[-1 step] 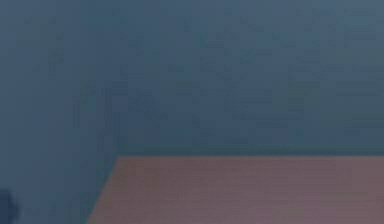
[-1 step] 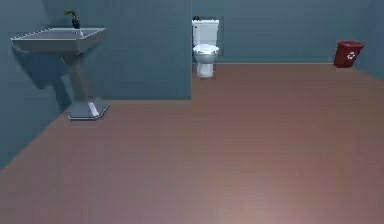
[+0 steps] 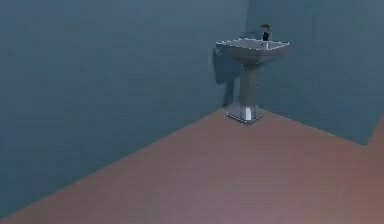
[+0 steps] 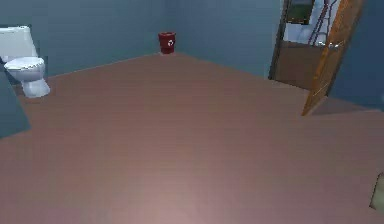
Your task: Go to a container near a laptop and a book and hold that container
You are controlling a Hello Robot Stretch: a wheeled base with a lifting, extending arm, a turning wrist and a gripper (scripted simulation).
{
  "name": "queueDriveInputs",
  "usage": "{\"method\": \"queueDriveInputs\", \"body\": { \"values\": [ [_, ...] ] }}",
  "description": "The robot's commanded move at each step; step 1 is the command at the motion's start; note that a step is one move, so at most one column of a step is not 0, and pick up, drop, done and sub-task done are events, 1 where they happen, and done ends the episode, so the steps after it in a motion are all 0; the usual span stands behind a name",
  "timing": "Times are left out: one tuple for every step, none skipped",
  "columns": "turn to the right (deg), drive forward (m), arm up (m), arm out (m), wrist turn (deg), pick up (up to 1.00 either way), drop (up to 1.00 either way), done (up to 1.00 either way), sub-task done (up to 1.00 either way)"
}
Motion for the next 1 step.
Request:
{"method": "queueDriveInputs", "body": {
  "values": [
    [45.0,0.0,0.0,0.0,0.0,0.0,0.0,0.0,0.0]
  ]
}}
